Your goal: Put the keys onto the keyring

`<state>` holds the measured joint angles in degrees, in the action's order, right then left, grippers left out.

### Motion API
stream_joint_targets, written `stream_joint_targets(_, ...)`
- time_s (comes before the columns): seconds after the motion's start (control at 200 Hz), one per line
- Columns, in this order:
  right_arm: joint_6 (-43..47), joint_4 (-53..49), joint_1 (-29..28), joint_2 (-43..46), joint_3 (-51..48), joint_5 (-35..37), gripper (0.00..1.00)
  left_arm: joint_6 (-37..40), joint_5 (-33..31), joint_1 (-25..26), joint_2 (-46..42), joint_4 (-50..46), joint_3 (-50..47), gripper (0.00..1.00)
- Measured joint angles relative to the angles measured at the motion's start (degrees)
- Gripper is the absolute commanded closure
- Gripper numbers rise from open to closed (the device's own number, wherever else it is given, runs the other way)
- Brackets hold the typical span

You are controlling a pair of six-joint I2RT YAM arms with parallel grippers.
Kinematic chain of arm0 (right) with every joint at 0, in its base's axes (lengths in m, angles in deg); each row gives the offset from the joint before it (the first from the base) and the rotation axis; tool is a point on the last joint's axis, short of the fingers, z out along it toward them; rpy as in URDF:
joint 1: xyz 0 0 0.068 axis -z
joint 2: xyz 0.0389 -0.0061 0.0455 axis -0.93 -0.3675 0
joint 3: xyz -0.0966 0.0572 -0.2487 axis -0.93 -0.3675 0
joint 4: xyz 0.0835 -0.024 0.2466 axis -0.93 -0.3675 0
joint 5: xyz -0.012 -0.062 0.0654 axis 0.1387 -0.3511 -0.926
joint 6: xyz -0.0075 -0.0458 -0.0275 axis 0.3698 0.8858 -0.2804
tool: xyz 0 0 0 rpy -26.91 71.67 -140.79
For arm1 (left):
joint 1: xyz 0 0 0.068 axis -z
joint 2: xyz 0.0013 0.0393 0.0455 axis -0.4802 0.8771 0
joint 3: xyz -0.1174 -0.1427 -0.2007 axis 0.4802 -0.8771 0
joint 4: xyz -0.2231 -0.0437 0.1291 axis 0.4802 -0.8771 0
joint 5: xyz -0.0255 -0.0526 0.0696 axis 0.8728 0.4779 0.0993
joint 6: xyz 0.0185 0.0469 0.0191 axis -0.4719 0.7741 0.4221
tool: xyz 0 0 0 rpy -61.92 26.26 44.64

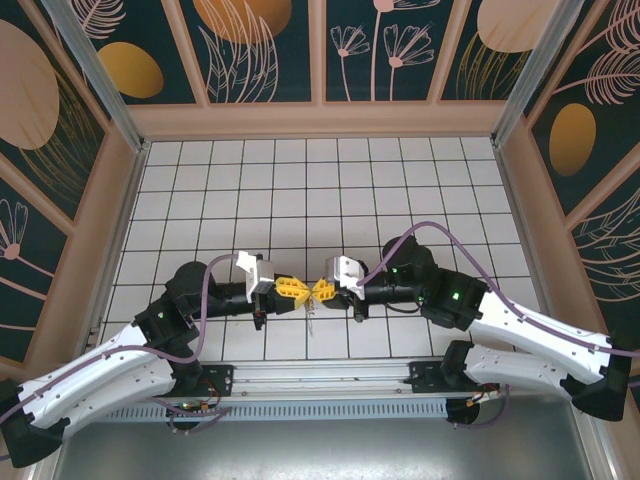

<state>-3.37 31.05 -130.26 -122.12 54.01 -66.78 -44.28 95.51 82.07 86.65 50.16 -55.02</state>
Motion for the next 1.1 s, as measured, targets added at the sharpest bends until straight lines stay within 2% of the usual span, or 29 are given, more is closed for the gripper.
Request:
stream_joint_targets(0.616,-0.7,1.07,0.0,-0.07,-1.38,-0.13,1.0,-0.52,0.44,0.0,-0.2,1.42,-0.04,1.0)
stream_joint_targets(1.021,-1.29,1.68,0.0,-1.62,-2.19,-0.31,1.0,-1.22,1.97,0.0,-0.02,6.25,-0.04,1.0)
stream_joint_targets(1.101,-1.46,3.02,0.0,-0.63,-3.19,0.11,0.89,-1.4,2.05,0.0,-0.33,6.29,-0.04,1.0)
